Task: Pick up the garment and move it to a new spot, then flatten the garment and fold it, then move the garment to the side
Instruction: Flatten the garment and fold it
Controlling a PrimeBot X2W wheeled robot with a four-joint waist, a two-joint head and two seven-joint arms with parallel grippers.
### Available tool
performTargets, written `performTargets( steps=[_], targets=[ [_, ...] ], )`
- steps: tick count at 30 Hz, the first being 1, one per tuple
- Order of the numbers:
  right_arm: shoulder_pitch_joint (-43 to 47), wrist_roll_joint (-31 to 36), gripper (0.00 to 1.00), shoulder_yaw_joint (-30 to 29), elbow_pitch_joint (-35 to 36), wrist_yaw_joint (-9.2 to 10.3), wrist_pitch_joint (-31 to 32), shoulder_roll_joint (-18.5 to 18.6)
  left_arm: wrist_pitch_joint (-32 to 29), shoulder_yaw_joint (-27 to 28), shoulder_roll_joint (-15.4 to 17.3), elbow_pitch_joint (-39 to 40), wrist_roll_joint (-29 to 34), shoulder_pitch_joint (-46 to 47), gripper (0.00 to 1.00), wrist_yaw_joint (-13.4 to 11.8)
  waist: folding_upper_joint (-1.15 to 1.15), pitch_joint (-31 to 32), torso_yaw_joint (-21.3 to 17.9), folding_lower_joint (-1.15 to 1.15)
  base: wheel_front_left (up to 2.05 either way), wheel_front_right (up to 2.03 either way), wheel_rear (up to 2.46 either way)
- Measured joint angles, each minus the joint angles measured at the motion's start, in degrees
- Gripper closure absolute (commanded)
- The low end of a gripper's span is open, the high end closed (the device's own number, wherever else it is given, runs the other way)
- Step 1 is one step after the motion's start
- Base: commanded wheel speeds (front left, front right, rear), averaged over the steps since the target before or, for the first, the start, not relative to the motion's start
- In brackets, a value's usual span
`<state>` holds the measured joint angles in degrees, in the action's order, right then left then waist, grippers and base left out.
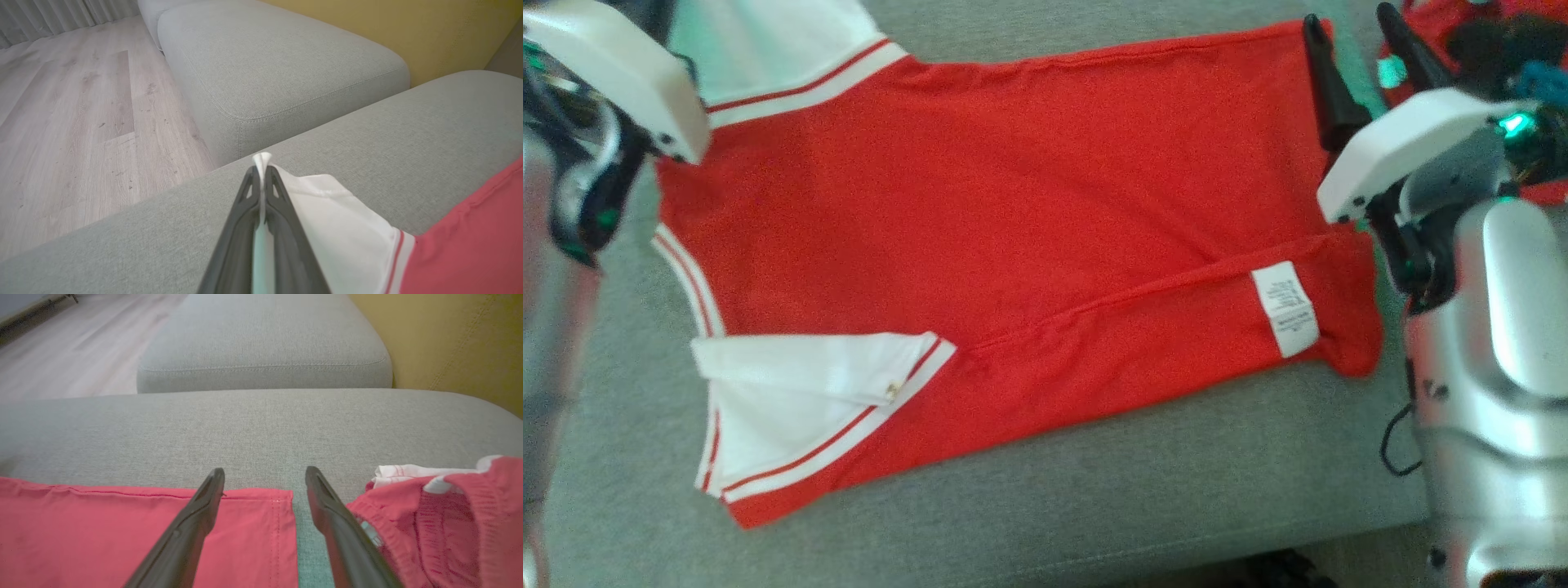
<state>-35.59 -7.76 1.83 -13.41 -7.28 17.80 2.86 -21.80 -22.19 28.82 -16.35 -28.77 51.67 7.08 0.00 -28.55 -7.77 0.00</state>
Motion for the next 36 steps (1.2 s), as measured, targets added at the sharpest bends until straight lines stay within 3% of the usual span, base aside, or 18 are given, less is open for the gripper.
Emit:
performTargets(
  steps=[7, 14, 15, 16, 21, 29, 36],
  targets=[
    [-5.29, 4.65, 0.0, -2.86, -8.49, 0.01, 4.7, 1.74, 2.33, -3.19, -2.48, 4.35, -0.58, -1.88, 1.0, 0.05, 0.0, 0.35, 4.17, 0.0, 0.0, 0.0, 0.0],
    [-7.96, 5.84, 0.03, -4.16, -15.75, 0.0, 7.39, 1.96, 3.23, -4.53, -3.09, 5.67, -0.99, -1.89, 1.0, 0.05, 0.0, 0.22, 5.78, 0.0, 0.0, 0.0, 0.0],
    [-8.23, 5.82, 0.17, -4.19, -16.42, 0.0, 7.46, 1.96, 3.24, -4.69, -3.11, 5.67, -0.99, -1.89, 1.0, 0.05, 0.0, 0.28, 5.84, 0.0, 0.0, 0.0, 0.0],
    [-8.54, 5.82, 0.43, -4.26, -16.92, 0.0, 7.51, 1.96, 3.32, -4.87, -3.15, 5.66, -0.99, -1.9, 1.0, 0.05, 0.0, 0.35, 5.89, 0.0, 0.0, 0.0, 0.0],
    [-9.39, 4.91, 1.0, -4.33, -19.17, 0.0, 7.87, 1.97, 4.04, -5.26, -3.23, 5.21, -1.62, -2.46, 1.0, 0.04, 0.0, 1.1, 5.87, 0.0, 0.0, 0.0, 0.0],
    [-9.55, 4.75, 1.0, -4.87, -20.97, 0.0, 1.19, 2.01, 7.51, -3.82, -2.9, 3.55, -2.54, -5.48, 1.0, -0.16, 0.0, 3.02, 5.65, 0.0, 0.0, 0.0, 0.0],
    [-8.03, 3.74, 1.0, -3.46, -21.59, 0.0, -3.42, 2.08, 13.05, -3.54, -3.07, 5.09, -3.16, -12.76, 1.0, -1.87, 0.0, 6.43, 5.59, 0.0, 0.0, 0.0, 0.0]
  ],
)
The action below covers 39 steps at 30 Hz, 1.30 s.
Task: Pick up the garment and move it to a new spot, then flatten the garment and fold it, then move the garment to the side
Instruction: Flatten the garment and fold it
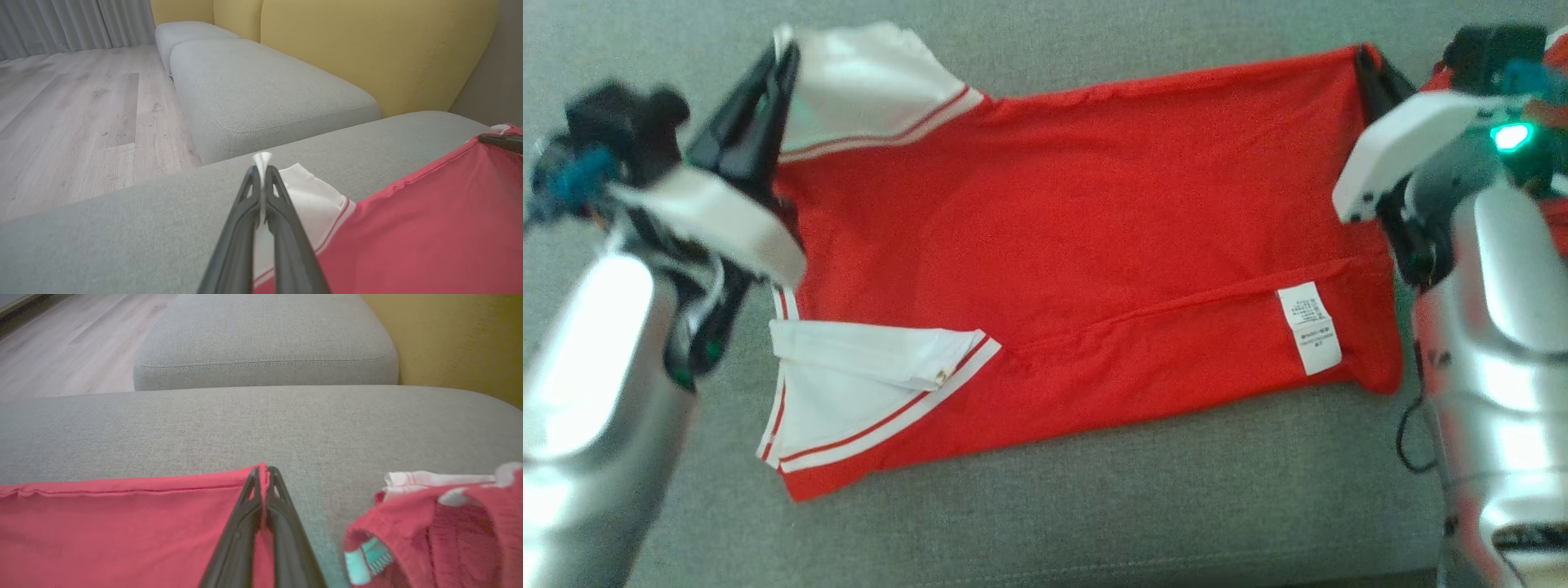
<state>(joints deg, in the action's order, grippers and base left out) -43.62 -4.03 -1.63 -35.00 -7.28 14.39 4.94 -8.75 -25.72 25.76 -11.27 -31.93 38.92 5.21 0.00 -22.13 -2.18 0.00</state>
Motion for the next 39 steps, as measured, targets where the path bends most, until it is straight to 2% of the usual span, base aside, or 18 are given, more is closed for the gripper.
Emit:
performTargets(
  steps=[5, 11, 16, 24, 26, 28, 29, 31, 32, 33, 39],
  targets=[
    [5.95, -2.25, 1.0, 0.69, 1.55, 0.0, -2.89, 0.77, 3.77, 0.15, -0.15, 3.99, -1.22, -8.8, 1.0, -1.83, 0.0, 3.19, 0.35, 0.0, 0.0, 0.0, 0.0],
    [12.43, -3.86, 1.0, 0.68, 4.86, 0.0, -4.31, 1.15, 7.28, 0.93, -0.33, 9.18, -1.96, -19.52, 1.0, -5.37, 0.0, 6.59, 1.12, 0.01, 0.0, 0.0, 0.0],
    [19.03, -4.57, 1.0, 0.02, 8.49, 0.0, -4.66, 1.14, 11.28, 1.29, -2.68, 12.07, -3.77, -31.81, 1.0, -8.83, 0.0, 9.21, 1.94, 0.01, 0.0, 0.0, 0.0],
    [23.85, -4.55, 1.0, -0.9, 11.05, 0.0, -4.88, 0.27, 14.9, -0.6, -5.65, 7.27, -3.76, -34.46, 1.0, -9.75, 0.0, 9.75, 1.99, 0.0, 0.0, 0.0, 0.0],
    [24.58, -4.45, 0.84, -0.98, 11.31, 0.0, -5.43, -0.19, 15.89, -1.19, -5.81, 4.93, -2.82, -34.53, 1.0, -9.75, 0.0, 9.8, 1.77, 0.0, 0.0, 0.0, 0.0],
    [25.24, -4.38, 0.72, -1.33, 11.45, 0.0, -6.41, -0.64, 17.14, -1.29, -6.23, 2.65, -2.82, -34.68, 1.0, -9.75, 0.0, 9.9, 1.55, 0.0, 0.0, 0.0, 0.0],
    [25.69, -4.39, 0.62, -1.66, 11.62, 0.0, -6.84, -0.79, 18.0, -1.19, -6.56, 1.79, -2.89, -34.81, 0.84, -9.76, 0.0, 9.99, 1.46, -0.01, 0.0, 0.0, 0.0],
    [26.66, -4.38, 0.0, -2.48, 12.13, 0.0, -7.88, -0.96, 19.27, -0.94, -7.17, 0.54, -2.9, -35.29, 0.52, -9.75, 0.0, 10.21, 1.34, 0.0, 0.0, 0.0, 0.0],
    [27.21, -4.37, 0.0, -2.93, 12.33, 0.0, -8.35, -0.99, 19.98, -0.69, -7.53, 0.15, -3.05, -35.81, 0.08, -9.75, 0.0, 10.35, 1.34, -0.01, 0.0, 0.0, 0.0],
    [27.91, -4.36, 0.0, -3.41, 12.58, 0.0, -8.64, -1.01, 20.57, -0.51, -7.88, -0.18, -3.45, -36.35, 0.0, -9.75, 0.0, 10.53, 1.36, 0.0, 0.0, 0.0, 0.0],
    [32.85, -4.38, 0.0, -7.54, 15.03, 0.0, -11.12, -1.91, 22.53, 1.43, -10.03, -0.77, -3.47, -40.17, 0.0, -10.77, 0.0, 12.2, 1.98, 0.0, 0.0, 0.0, 0.0]
  ],
)
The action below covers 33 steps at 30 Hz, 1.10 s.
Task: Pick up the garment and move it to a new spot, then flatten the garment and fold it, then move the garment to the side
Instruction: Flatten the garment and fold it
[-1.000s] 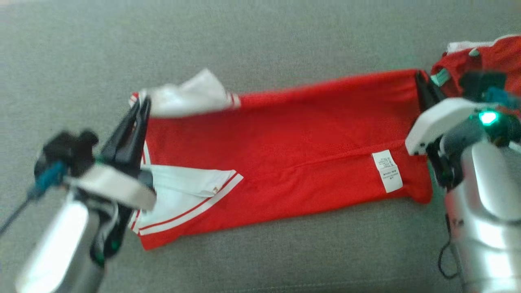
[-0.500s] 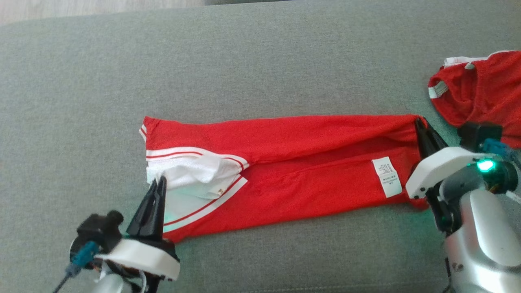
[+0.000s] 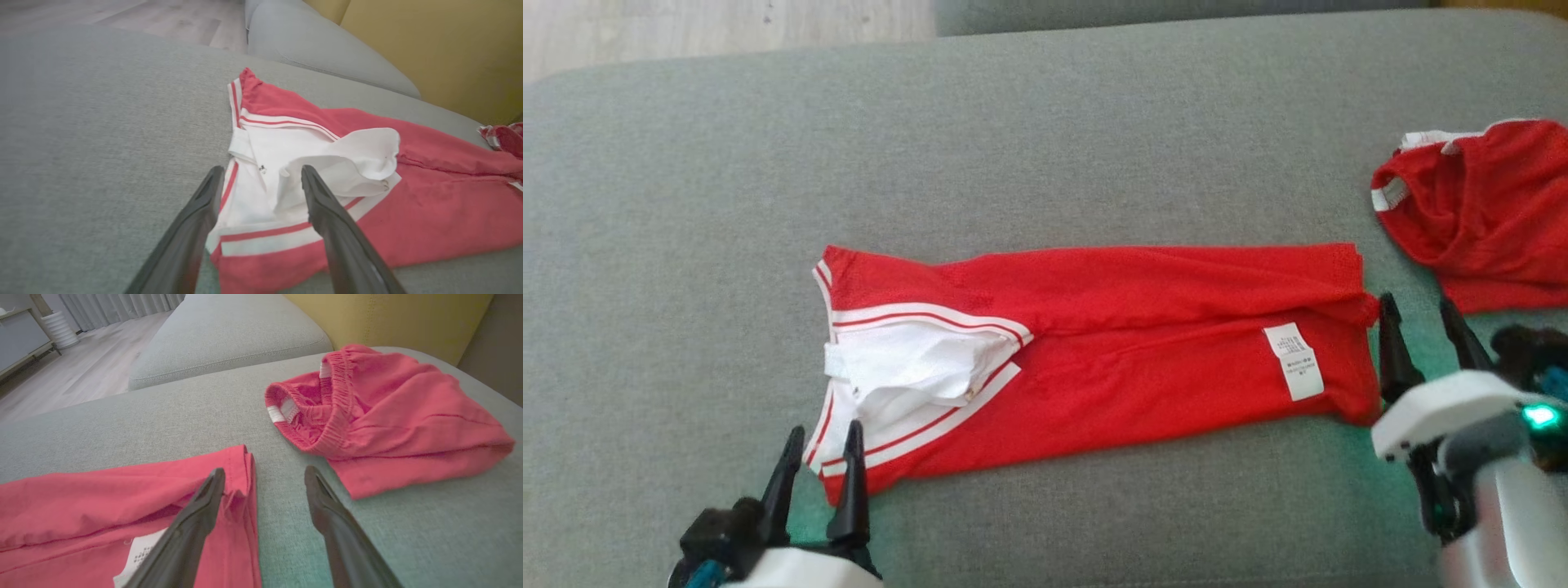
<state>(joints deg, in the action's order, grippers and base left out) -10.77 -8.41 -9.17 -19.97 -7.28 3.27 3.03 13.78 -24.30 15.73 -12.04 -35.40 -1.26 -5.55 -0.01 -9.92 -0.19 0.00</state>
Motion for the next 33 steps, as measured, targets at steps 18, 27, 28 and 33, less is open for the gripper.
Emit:
performTargets(
  steps=[18, 27, 28, 33],
  targets=[
    [-3.94, 0.49, 0.0, -5.45, -5.21, 0.0, 2.57, -0.45, 0.51, 10.43, -5.21, 4.52, 7.7, -1.43, 0.0, -1.38, 0.0, 1.83, 5.4, 0.0, 0.0, 0.0, 0.0],
    [-4.86, 3.81, 0.0, -7.91, -13.91, 0.0, 2.42, -0.45, 0.52, 12.63, -6.71, 4.44, 9.13, -1.55, 0.0, 0.41, 0.0, 1.74, 8.49, -0.01, 0.0, 0.0, 0.0],
    [-4.78, 3.82, 0.0, -7.89, -14.24, 0.0, 2.21, -0.45, 0.52, 13.02, -6.89, 4.39, 9.31, -1.6, 0.0, 0.6, 0.0, 1.86, 8.65, -0.01, 0.0, 0.0, 0.0],
    [-2.43, 3.59, 0.0, -6.37, -15.92, 0.0, 0.66, -0.45, 0.52, 13.76, -7.37, 4.14, 9.84, -2.46, 0.0, 1.36, 0.0, 2.34, 8.72, 0.0, 0.0, 0.0, 0.0]
  ],
)
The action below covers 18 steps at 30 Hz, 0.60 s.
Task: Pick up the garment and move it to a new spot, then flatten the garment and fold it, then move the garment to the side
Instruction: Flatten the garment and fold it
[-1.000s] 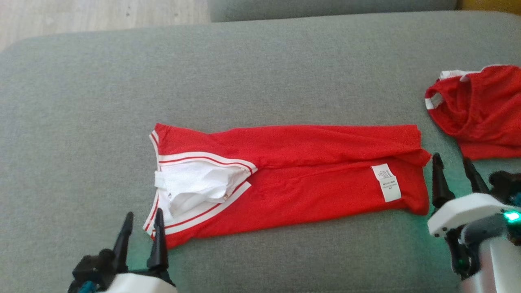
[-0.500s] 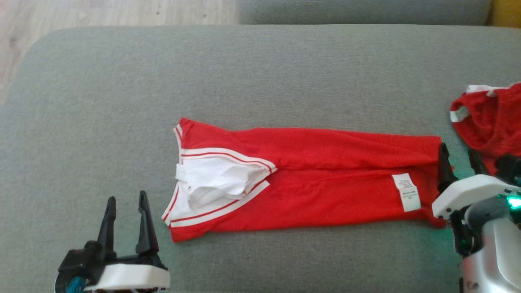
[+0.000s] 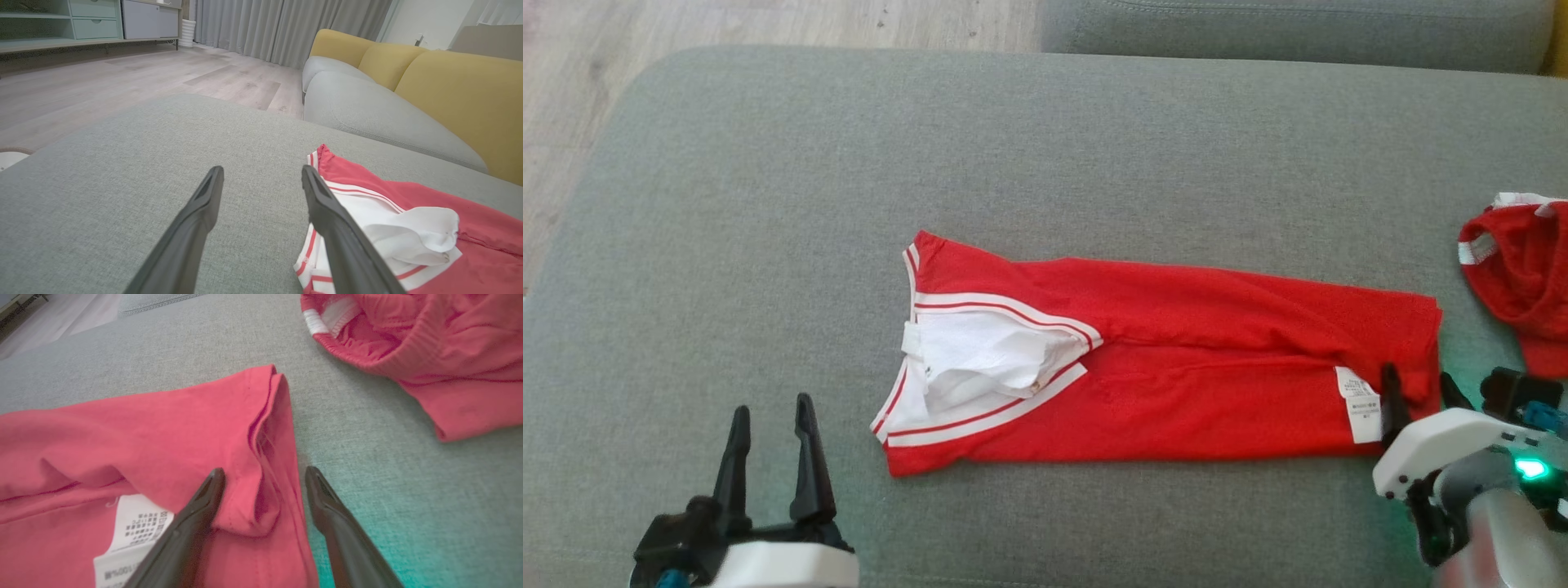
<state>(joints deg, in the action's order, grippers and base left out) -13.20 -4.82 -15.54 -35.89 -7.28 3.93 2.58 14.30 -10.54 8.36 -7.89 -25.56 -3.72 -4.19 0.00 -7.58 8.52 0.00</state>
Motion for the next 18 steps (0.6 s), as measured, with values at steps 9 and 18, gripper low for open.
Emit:
performTargets(
  steps=[9, 18],
  targets=[
    [-2.37, -1.79, 0.79, 3.83, -4.02, 0.0, -1.52, 0.38, 0.0, 1.34, -0.35, -0.31, 1.46, -0.37, 0.0, 1.22, 0.0, -0.56, -1.41, 0.0, 0.0, 0.0, 0.0],
    [-5.38, -0.49, 1.0, 4.34, -5.57, 0.0, -1.79, -0.09, 0.0, 1.98, -0.62, -0.32, 2.29, -0.37, 0.0, 1.27, 0.0, -0.21, -3.46, 0.0, 0.0, 0.0, 0.0]
  ],
)
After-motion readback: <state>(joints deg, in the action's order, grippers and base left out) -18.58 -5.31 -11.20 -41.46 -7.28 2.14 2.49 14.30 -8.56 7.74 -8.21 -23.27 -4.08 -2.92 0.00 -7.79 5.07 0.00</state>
